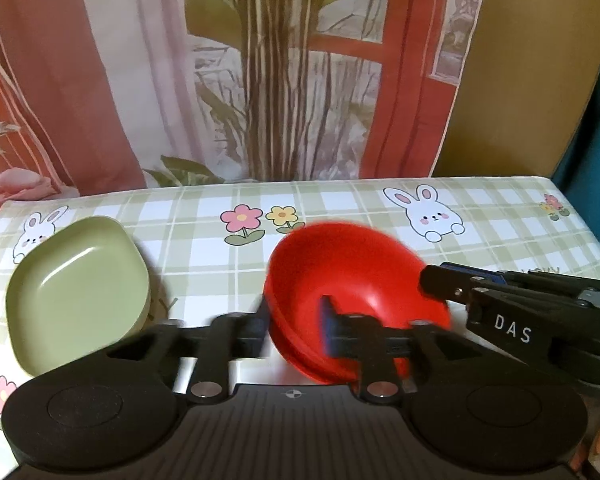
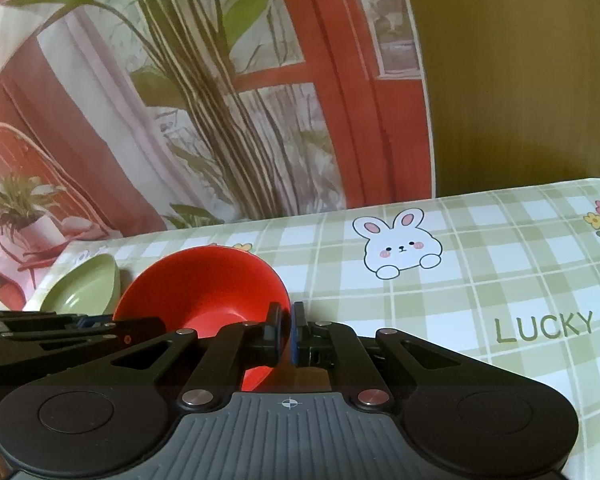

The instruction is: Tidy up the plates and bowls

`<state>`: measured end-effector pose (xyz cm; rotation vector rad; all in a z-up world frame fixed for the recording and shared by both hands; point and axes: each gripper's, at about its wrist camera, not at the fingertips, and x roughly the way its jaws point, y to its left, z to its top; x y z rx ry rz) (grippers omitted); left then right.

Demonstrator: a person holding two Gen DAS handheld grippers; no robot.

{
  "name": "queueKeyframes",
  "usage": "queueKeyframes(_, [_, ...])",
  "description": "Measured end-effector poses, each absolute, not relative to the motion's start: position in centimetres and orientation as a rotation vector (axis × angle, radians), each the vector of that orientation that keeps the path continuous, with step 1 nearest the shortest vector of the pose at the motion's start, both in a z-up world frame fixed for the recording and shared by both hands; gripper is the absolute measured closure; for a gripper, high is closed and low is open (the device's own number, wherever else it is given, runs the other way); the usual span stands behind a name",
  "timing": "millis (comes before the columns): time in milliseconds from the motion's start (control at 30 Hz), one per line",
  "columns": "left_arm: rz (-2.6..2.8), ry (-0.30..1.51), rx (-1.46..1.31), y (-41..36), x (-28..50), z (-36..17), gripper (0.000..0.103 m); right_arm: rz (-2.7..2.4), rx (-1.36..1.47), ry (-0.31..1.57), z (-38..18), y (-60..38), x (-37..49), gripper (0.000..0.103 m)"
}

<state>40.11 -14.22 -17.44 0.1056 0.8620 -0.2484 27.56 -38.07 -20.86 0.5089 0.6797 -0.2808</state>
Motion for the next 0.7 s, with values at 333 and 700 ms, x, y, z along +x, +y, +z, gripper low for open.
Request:
queueKeyframes(333, [-0.195,0.809,0.076,-12.8,38.4,-15.7,0.042,-0.283,0.481,0.625,-18.5,-37.8,25.8,0.086])
queueKeyframes(700, [-0.199,0.654,0.069,-12.9,32.4,-12.3,0.042,-0.333,0.294,0.508,-13.9,-36.4,19.8,0.076])
